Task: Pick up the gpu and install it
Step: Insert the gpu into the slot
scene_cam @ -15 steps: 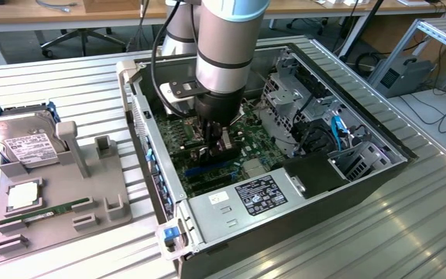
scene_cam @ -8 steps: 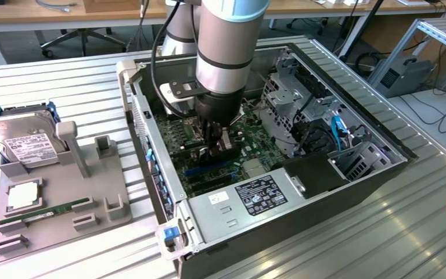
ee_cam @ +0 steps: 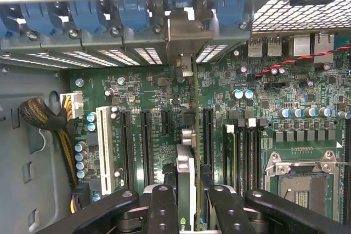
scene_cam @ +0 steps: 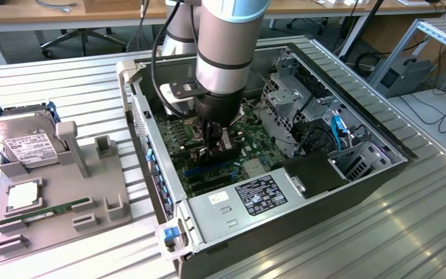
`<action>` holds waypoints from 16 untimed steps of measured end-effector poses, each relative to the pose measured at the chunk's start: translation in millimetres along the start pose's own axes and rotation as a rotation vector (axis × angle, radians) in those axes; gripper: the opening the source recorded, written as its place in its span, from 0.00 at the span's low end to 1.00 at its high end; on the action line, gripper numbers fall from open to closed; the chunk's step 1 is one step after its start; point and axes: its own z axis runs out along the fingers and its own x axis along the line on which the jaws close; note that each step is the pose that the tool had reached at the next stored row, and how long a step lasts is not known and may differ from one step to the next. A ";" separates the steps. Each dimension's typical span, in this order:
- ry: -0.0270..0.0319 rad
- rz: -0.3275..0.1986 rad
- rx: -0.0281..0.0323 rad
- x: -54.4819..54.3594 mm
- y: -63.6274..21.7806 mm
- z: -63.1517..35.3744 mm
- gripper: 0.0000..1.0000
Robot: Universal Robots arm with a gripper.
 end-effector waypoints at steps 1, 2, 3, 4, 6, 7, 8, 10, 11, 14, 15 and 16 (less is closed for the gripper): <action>0.0000 -0.003 0.0000 0.0 -0.1 0.0 0.27; -0.0001 -0.006 0.0000 0.0 -0.1 0.0 0.27; -0.0001 -0.007 0.0001 0.0 -0.1 0.1 0.27; -0.0004 -0.010 0.0004 -0.1 -0.2 0.2 0.27; -0.0005 -0.012 0.0004 -0.1 -0.2 0.3 0.27; -0.0004 -0.012 0.0003 -0.1 -0.2 0.2 0.27; -0.0004 -0.012 0.0002 0.0 -0.2 0.2 0.27; -0.0002 -0.012 0.0002 0.0 -0.2 0.2 0.27; -0.0001 -0.012 0.0001 0.0 -0.2 0.2 0.27; -0.0002 -0.012 0.0002 0.0 -0.2 0.2 0.27; 0.0000 -0.012 0.0000 0.0 -0.2 0.2 0.27; 0.0000 -0.012 0.0001 0.0 -0.2 0.4 0.27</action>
